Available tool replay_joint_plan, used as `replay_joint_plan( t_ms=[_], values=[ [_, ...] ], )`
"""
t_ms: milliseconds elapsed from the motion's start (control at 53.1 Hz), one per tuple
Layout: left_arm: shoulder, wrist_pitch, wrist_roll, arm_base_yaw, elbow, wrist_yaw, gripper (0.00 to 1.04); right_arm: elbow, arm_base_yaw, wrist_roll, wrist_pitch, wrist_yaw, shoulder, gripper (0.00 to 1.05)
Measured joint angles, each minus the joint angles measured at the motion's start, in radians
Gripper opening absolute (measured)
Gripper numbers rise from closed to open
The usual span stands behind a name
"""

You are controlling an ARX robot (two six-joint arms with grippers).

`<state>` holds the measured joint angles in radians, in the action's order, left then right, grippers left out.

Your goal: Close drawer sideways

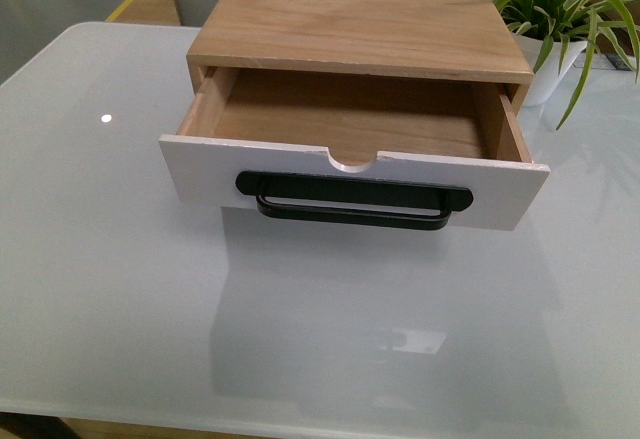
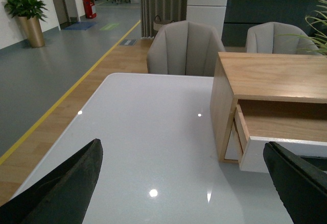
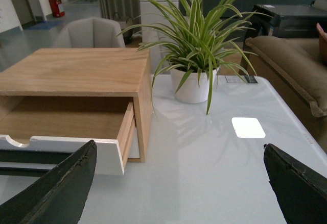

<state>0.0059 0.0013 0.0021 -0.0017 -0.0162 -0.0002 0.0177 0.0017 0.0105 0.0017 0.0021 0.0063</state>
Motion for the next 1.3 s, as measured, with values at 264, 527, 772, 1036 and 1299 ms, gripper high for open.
replay_joint_plan(
  t_ms=[264, 527, 772, 1036, 1299],
  values=[
    [0.000, 0.000, 0.000, 0.000, 0.000, 0.000, 0.96, 0.000, 0.000, 0.000, 0.000, 0.000, 0.000, 0.96],
    [0.000, 0.000, 0.000, 0.000, 0.000, 0.000, 0.96, 0.000, 0.000, 0.000, 0.000, 0.000, 0.000, 0.96],
    [0.256, -0.326, -0.102, -0.094, -0.141, -0.053, 0.96, 0.103, 0.093, 0.156, -0.169, 0.061, 0.294, 0.96],
    [0.865, 0.127, 0.021, -0.256, -0.240, 0.106, 0.96, 0.194, 0.203, 0.542, 0.299, -0.004, 0.941, 0.96],
    [1.307, 0.369, 0.160, -0.293, -0.367, 0.239, 0.96, 0.360, 0.283, 0.798, 0.365, -0.085, 1.313, 0.96]
  ],
)
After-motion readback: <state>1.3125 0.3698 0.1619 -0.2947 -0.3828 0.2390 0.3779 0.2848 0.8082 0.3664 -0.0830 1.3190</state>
